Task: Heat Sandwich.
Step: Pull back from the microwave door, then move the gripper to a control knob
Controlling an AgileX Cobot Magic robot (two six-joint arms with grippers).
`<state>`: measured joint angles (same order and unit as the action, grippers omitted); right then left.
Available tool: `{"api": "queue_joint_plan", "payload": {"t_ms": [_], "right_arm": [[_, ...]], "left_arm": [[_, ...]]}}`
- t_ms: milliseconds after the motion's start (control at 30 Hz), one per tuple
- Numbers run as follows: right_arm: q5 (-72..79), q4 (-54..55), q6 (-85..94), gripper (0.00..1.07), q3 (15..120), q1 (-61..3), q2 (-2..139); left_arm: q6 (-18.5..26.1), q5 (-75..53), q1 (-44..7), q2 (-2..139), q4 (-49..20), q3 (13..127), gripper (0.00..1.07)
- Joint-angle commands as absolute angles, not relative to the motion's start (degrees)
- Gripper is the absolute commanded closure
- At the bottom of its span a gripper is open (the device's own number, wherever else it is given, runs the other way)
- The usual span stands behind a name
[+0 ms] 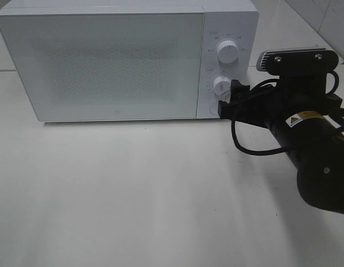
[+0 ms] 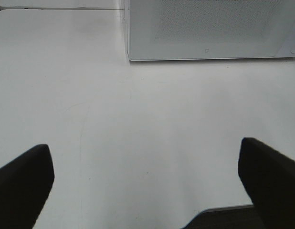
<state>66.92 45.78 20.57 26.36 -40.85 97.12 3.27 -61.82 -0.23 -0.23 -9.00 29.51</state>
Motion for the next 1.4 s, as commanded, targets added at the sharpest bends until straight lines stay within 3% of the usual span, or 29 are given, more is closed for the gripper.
{"api": "queue_joint_plan", "payload": {"t_ms": [33,667,1400], "right_arm": [[67.6,45.9,21.0,0.31,28.5,-41.0,98.9],[67.6,45.6,17.9,0.31,39.1,-40.9,110.6],[64.1,42.1,15.0,0.32,47.7,-36.2,118.1]], "left_arm": [[3.1,-61.5,0.0,-1.5,-9.2,29.5,0.09],[3.1,-61.5,0.0,-1.5,-9.2,29.5,0.09],[3.1,-61.5,0.0,-1.6,-9.2,29.5,0.09]]}}
